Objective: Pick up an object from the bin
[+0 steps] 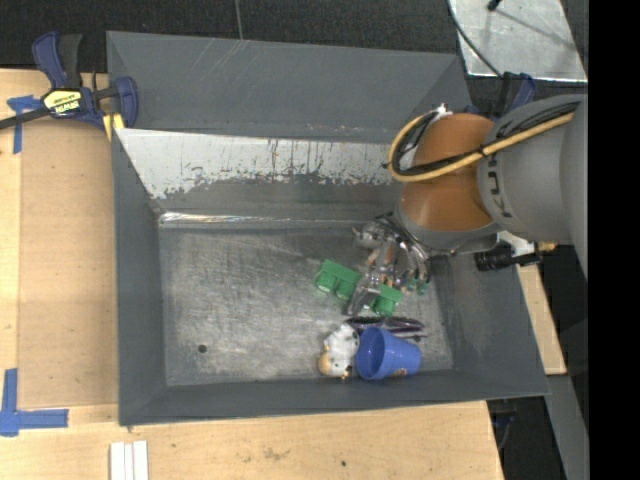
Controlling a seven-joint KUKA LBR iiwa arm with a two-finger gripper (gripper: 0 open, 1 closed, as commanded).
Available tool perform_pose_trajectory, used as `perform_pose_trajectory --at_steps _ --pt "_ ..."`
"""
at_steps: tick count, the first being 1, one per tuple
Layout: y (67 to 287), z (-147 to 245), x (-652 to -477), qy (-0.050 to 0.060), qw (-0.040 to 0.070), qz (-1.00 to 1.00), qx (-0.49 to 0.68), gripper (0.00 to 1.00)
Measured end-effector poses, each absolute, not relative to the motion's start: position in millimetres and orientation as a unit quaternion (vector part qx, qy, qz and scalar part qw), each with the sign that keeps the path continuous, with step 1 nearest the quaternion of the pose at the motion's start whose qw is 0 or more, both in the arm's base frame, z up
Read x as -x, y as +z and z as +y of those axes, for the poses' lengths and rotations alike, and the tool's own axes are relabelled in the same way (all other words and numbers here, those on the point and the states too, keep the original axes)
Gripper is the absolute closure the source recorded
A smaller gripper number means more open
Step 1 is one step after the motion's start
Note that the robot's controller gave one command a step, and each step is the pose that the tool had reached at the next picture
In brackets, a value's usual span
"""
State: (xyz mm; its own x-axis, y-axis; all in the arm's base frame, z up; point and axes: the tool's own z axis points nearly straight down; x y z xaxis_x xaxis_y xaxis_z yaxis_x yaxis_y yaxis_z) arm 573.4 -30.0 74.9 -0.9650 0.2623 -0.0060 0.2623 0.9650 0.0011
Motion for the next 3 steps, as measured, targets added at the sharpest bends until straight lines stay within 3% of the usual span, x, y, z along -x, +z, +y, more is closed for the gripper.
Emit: perform_pose_trajectory --at_steps 1,2,3 --pt "67.4 -29.0 -582.4 -0.001 0.002 0.992 -0.127 0.0" --pt "73.3 -1.3 -571.7 -0.001 0.009 0.981 -0.191 0.0" --pt "77.0 14.4 -571.2 0.004 0.011 0.986 -0.167 1.0"
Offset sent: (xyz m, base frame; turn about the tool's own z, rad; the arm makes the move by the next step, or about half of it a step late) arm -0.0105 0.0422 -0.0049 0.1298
